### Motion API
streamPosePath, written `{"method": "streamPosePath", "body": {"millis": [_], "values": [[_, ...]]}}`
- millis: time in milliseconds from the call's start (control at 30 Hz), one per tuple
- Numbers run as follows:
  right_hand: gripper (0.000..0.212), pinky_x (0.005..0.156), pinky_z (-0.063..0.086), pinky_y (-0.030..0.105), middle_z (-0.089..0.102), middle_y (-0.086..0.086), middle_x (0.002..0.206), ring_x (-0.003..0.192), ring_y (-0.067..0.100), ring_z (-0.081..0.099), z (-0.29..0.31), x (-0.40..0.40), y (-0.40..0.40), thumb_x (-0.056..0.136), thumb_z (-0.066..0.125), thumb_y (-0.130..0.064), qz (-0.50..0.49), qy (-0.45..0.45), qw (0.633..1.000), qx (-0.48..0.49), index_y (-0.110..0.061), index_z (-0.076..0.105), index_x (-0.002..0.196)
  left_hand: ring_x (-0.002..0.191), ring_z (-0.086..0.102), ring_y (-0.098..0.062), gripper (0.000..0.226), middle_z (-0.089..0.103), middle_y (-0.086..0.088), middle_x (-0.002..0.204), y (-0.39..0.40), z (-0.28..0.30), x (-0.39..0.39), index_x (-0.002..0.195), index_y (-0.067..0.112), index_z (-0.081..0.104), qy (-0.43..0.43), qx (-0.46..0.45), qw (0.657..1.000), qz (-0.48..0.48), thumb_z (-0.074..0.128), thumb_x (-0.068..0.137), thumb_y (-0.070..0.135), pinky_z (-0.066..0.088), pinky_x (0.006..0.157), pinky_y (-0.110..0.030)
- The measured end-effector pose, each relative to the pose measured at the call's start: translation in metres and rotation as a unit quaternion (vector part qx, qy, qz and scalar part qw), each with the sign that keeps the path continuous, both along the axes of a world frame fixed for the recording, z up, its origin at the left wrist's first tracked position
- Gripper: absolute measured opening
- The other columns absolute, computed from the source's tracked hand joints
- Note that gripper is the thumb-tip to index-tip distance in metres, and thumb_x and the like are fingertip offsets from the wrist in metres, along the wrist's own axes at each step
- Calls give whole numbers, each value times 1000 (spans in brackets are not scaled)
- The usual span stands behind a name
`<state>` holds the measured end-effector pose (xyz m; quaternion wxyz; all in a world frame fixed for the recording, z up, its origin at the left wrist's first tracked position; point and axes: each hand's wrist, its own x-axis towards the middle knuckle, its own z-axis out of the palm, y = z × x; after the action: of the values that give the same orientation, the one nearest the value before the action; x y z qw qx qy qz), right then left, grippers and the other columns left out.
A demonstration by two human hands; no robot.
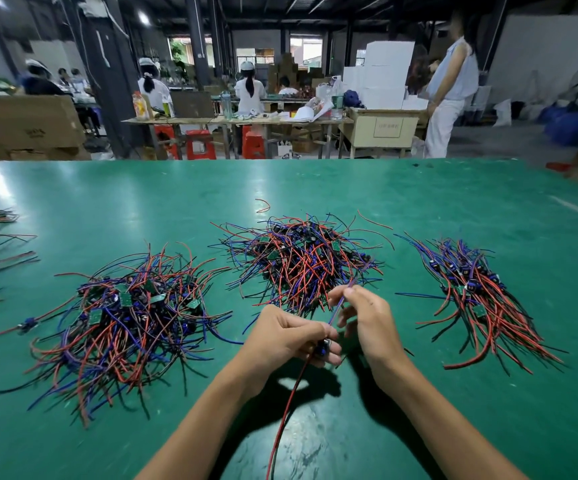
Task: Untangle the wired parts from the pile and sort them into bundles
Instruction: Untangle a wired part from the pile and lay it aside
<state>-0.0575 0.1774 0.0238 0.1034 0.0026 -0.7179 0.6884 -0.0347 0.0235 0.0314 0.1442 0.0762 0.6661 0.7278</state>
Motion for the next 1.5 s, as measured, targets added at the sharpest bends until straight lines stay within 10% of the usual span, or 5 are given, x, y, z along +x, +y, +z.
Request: {"method": "streamPosePath", "body": {"millis": [333,600,967,1200,1500], "values": [[27,41,35,19,67,-4,72,45,7,43,7,-7,22,99,49,-26,9,-112,947,-300,-19,67,80,69,74,-27,13,76,-21,84,-5,5,4,88,-1,79,12,-13,997,-81,69,91,8,58,63,-28],[33,60,51,21,73,0,81,69,11,63,-4,2,13,85,74,-48,111,17,994,0,-16,78,94,79,75,-26,33,76,-19,98,-17,4,-7,105,-1,76,-28,41,998,-32,66,94,29,60,65,-27],[26,58,55,15,77,2,83,71,7,73,9,-1,20,78,73,-31,29,-66,978,-198,-13,76,96,51,59,-12,13,78,-12,86,-33,1,-15,97,12,81,86,-38,994,49,78,87,20,45,49,-19],[15,62,56,12,78,-3,88,79,4,75,11,-2,19,96,60,-16,89,-95,944,-302,-16,71,107,73,72,-19,29,77,-4,90,-27,-14,-20,99,7,81,566,-281,738,237,77,78,-12,60,64,-32],[23,62,56,13,78,-1,86,76,7,75,13,0,15,82,69,-25,63,-76,952,-288,-15,73,102,75,73,-22,13,78,-2,91,-29,-13,-17,96,10,81,571,-320,706,271,75,84,10,59,67,-40]]}}
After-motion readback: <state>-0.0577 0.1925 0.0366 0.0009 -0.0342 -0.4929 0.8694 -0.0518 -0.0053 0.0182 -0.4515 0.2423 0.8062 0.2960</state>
